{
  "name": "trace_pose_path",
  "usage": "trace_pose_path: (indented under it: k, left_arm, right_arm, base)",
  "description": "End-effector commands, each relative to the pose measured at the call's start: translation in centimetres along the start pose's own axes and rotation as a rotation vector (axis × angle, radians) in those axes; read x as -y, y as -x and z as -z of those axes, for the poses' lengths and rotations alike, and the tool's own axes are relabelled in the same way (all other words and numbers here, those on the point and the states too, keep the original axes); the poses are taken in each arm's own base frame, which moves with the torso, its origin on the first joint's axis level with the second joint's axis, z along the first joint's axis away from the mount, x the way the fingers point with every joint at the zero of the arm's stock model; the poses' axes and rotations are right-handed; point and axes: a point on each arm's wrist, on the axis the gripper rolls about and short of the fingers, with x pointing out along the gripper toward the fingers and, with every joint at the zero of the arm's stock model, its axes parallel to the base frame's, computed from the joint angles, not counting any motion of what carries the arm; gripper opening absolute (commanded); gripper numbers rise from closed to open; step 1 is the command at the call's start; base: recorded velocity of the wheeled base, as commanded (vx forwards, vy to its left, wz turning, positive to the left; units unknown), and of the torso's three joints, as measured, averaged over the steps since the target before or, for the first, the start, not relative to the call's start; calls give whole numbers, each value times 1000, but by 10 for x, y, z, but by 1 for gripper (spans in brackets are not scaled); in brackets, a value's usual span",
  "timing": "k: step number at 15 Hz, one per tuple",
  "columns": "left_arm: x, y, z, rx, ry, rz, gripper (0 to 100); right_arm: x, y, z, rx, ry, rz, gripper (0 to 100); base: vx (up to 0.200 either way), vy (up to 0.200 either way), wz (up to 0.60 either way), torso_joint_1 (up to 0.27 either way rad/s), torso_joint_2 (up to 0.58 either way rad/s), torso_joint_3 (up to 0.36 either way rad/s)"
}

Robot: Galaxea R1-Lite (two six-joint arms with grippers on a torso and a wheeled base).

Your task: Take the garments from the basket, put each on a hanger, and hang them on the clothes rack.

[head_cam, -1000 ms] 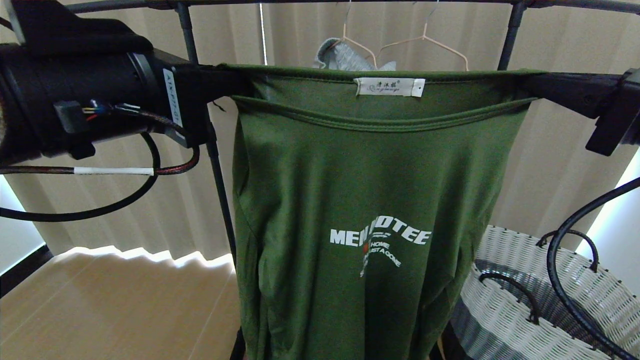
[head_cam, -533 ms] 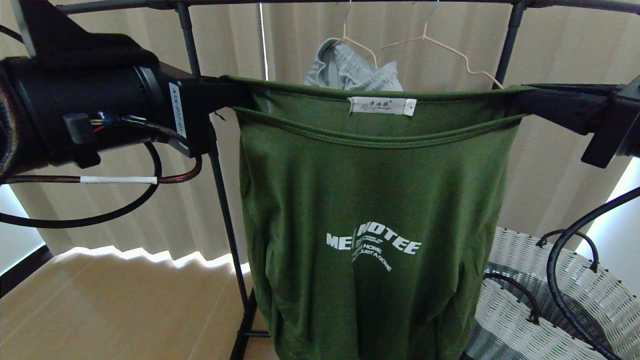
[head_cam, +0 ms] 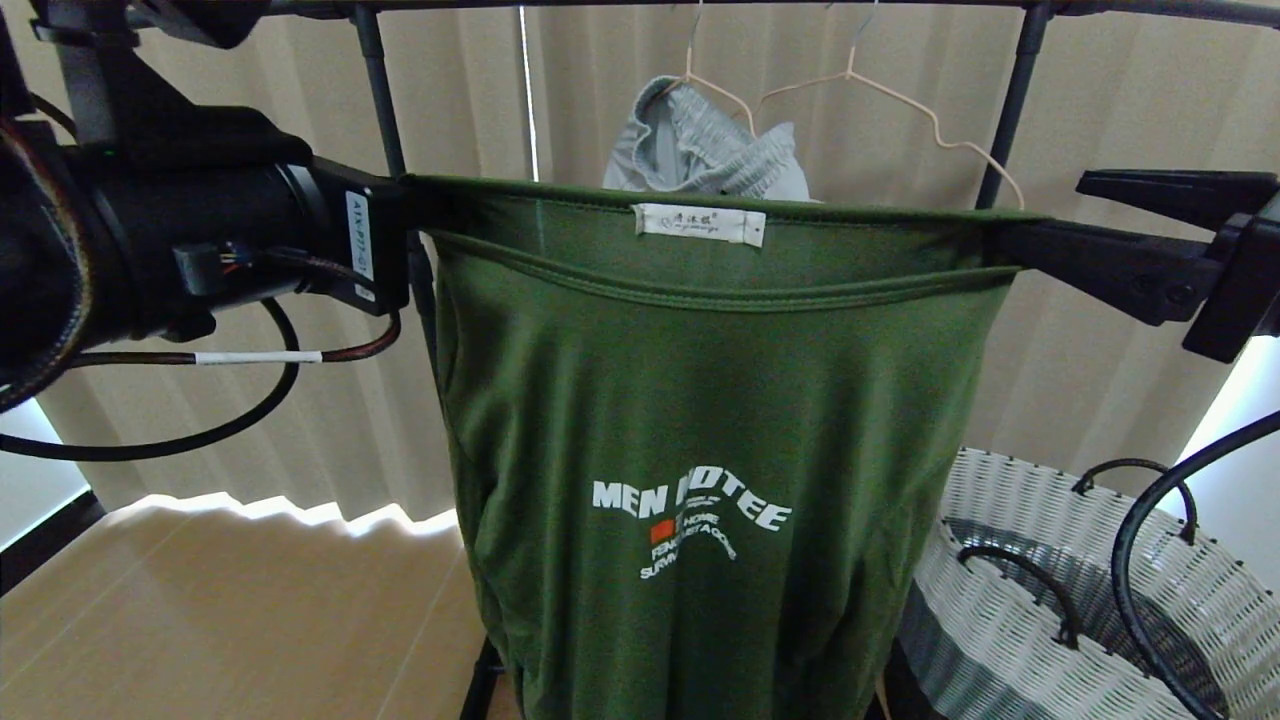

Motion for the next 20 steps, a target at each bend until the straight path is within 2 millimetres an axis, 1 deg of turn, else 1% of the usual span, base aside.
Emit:
trace_pose_path:
  k: [1,3,5,8,10,11,15,16,17,18,20]
  left_arm:
    - [-4,-11,7,-37,-9,-51,0]
    - [-11,-15,11,-67,-22,-127,0]
    - [-14,-17,13,-74,-23,-143,0]
    - [-15,-20,15,-82,-22,-149,0]
    - [-19,-18,16,-98,-24,-195,0]
    - [-20,-18,19,-110,-25,-227,0]
    - [-16,-20,37,-170,-37,-216,0]
    - [-15,-20,38,-173,-40,-215,0]
    - [-16,-17,37,-169,-40,-217,0]
    - [-19,-8,32,-144,-33,-228,0]
    - [-22,12,30,-122,-31,-232,0]
  right_arm:
    - [0,4,-1,8,1,0,100]
    - [-1,5,-2,13,0,-4,100]
    - [-3,6,-1,12,-3,-14,100]
    - [-4,9,7,-9,-7,-12,100]
    - [-3,10,6,-6,-2,2,100]
    - [-2,11,6,-6,-2,7,100]
    - [-3,11,7,-5,-8,-6,100]
    - [-3,11,9,-16,-7,-2,100]
    - [-3,11,14,-40,-3,6,100]
    - [1,12,21,-65,6,30,100]
    - [14,14,26,-84,30,102,100]
  base:
    - [0,0,0,0,0,0]
    - [0,0,0,0,0,0]
    - [0,0,0,0,0,0]
    - [0,0,0,0,0,0]
    - [0,0,0,0,0,0]
    - [0,0,0,0,0,0]
    - [0,0,0,0,0,0]
    - [0,0,0,0,0,0]
    - [0,0,0,0,0,0]
    - [0,0,0,0,0,0]
    - [0,0,0,0,0,0]
